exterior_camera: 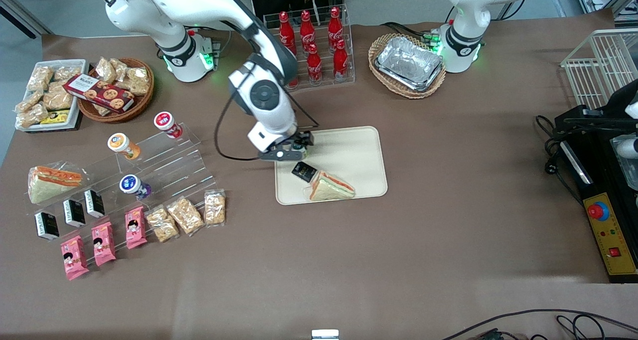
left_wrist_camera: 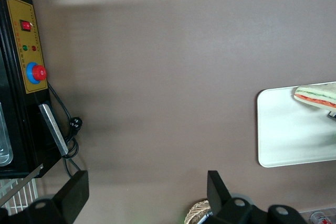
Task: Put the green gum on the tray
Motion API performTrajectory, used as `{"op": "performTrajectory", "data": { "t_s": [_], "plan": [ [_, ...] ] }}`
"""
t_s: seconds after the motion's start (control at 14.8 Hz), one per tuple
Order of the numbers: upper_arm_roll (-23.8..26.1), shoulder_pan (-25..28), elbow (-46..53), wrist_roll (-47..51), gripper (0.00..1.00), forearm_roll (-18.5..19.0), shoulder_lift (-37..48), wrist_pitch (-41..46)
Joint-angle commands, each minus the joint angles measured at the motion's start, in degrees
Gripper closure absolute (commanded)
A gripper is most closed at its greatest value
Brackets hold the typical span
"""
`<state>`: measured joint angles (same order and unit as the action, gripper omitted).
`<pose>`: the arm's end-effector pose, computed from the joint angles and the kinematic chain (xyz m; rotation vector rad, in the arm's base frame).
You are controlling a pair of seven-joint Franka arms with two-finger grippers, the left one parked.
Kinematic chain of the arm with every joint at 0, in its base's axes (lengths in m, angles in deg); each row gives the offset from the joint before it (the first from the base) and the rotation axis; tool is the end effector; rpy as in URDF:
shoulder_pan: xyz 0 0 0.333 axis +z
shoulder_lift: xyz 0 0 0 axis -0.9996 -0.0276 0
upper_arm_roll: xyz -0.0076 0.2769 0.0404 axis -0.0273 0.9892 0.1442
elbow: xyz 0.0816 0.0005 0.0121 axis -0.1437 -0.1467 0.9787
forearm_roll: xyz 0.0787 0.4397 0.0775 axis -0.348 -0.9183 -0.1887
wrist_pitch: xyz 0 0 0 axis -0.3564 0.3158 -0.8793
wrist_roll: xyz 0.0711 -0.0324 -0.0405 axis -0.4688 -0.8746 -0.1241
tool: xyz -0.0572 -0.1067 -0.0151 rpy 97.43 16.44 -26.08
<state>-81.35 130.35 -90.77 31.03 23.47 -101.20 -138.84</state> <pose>0.4719 0.4326 0.2049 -3.0815 0.1368 0.1417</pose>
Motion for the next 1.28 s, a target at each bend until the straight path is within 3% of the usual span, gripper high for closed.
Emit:
{"op": "performTrajectory", "data": {
  "t_s": [0.0,0.27,0.67,1.21],
  "plan": [
    [0.1,-5.7,-0.8,-5.2,0.00,-0.2,10.8,11.7],
    [0.1,-12.6,-0.7,-9.0,0.00,0.0,19.7,21.8],
    [0.0,-20.5,-0.3,-14.0,0.00,1.6,26.9,25.0],
    [0.1,-32.9,8.2,-27.5,0.00,2.2,27.6,35.0]
  ]
}}
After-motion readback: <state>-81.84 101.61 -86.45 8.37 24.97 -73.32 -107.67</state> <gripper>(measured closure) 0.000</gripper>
